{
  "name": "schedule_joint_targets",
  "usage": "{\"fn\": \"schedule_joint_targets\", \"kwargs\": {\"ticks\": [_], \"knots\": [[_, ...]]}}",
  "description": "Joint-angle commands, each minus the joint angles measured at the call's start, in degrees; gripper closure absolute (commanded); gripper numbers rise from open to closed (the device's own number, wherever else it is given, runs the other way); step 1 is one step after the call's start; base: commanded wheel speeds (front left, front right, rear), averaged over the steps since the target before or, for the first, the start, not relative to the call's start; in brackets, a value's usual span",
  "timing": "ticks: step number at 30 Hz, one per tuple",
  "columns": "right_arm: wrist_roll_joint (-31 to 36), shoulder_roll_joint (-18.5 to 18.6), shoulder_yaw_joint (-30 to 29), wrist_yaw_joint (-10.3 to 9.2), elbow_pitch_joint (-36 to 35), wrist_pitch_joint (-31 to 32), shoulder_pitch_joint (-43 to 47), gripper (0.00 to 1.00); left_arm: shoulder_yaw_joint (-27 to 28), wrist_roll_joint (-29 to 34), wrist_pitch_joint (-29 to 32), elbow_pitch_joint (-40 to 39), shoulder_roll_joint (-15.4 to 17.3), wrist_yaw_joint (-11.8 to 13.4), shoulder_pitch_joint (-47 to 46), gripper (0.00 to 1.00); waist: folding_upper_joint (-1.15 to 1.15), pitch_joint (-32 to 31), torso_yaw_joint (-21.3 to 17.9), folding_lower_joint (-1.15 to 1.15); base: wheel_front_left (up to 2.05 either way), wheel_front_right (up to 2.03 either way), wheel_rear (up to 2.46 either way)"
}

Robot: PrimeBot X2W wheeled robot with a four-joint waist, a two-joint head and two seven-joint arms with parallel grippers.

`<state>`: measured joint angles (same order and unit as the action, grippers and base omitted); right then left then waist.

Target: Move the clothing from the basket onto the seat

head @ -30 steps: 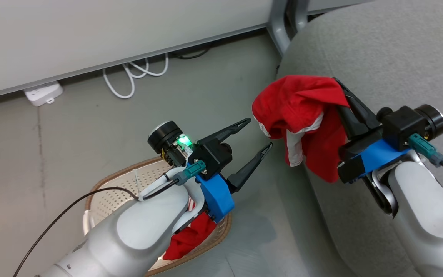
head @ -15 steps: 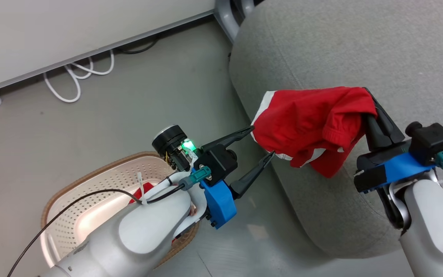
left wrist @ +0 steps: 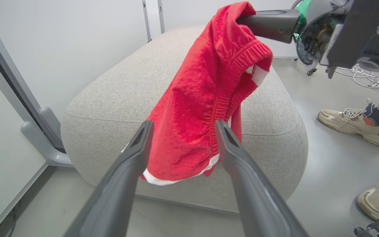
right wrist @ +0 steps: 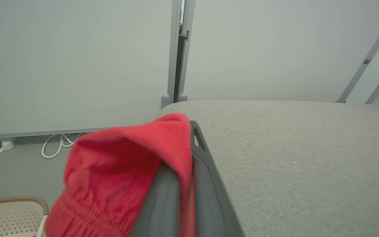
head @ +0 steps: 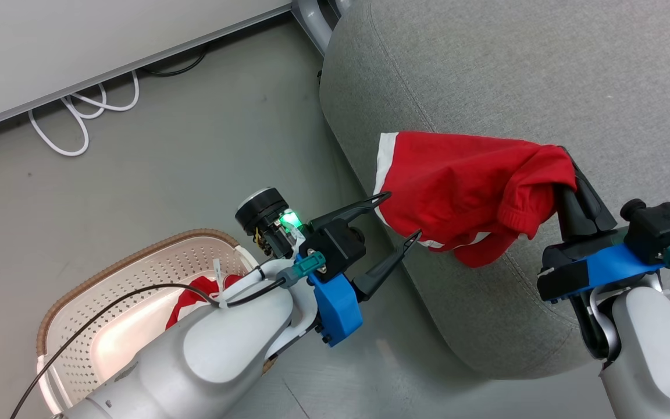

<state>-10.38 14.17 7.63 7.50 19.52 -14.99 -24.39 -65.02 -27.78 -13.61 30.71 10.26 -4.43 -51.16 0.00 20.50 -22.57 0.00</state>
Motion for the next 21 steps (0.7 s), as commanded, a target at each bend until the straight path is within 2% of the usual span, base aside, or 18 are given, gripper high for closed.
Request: {"fn": "schedule_joint_targets", "kwargs": {"ticks": [1, 11, 16, 21], "knots": [[0.53, -0.26, -0.25, -0.02, -0.4, -0.31, 0.63, 1.0, -0.01, -0.2, 0.02, -0.16, 0.2, 0.26, -0.62, 0.0, 0.0, 0.0, 0.02, 0.0, 0.0, 0.0, 0.0], [-0.32, 1.8, -2.88, -0.02, -4.45, -0.3, -3.96, 1.0, 0.41, 0.21, -0.11, -1.49, 0.74, 0.91, -2.4, 0.0, 0.0, 2.74, 1.03, 0.0, 0.0, 0.0, 0.0], [-1.21, 4.72, -5.7, -0.02, -8.63, -0.31, -9.86, 1.0, 1.22, 0.87, 0.33, -3.52, 2.19, 1.8, -4.83, 0.0, 0.0, 7.28, 1.26, 0.0, 0.0, 0.0, 0.0], [-3.77, 8.31, -11.66, -0.02, -10.97, -0.3, -17.75, 1.0, 2.13, 1.73, 1.44, -5.73, 4.39, 2.5, -7.78, 0.0, 0.0, 13.5, 1.18, 0.0, 0.0, 0.0, 0.0]]}}
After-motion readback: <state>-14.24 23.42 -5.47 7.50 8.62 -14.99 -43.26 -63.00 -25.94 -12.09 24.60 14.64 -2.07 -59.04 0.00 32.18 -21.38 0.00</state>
